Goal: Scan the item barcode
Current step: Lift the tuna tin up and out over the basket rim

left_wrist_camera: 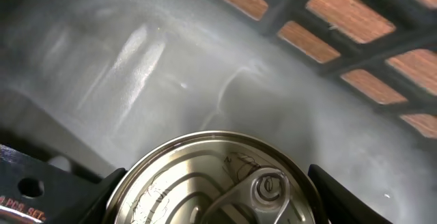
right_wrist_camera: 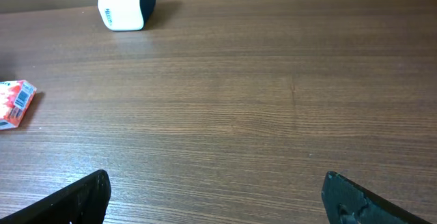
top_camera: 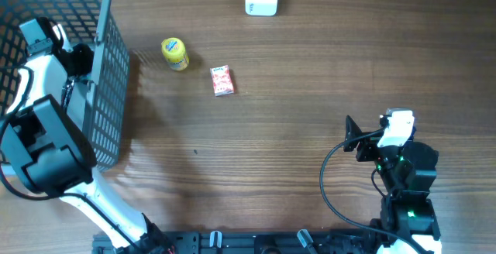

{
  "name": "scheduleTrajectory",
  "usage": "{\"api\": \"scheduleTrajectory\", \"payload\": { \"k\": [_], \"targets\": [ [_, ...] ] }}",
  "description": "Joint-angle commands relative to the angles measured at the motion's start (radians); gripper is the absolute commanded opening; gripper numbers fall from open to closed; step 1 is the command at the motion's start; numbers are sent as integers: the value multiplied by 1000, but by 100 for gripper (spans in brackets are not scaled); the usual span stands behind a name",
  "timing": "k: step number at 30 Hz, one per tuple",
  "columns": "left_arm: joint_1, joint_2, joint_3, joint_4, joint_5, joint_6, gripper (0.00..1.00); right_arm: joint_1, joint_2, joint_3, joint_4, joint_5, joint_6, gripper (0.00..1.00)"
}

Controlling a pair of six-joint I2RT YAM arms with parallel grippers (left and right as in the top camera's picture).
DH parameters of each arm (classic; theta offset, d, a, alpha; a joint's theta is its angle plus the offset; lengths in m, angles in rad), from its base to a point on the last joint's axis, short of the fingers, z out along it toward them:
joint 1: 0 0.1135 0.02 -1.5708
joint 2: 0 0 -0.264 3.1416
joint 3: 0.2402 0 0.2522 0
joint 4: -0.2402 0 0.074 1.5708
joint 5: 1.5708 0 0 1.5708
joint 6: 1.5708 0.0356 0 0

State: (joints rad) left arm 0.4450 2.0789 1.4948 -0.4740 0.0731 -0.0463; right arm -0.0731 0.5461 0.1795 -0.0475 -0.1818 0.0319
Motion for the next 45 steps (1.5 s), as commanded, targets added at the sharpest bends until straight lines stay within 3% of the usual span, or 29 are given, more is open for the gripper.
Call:
{"api": "scheduleTrajectory", "payload": {
  "k": [1,45],
  "targets": [
    [-5,-87,-3,-2,12,-11,49,-3,0,20,2,2,-3,100],
    [-6,-462,-3,-99,13,-14,49,-3,0,21,5,2,-2,100]
  ]
}}
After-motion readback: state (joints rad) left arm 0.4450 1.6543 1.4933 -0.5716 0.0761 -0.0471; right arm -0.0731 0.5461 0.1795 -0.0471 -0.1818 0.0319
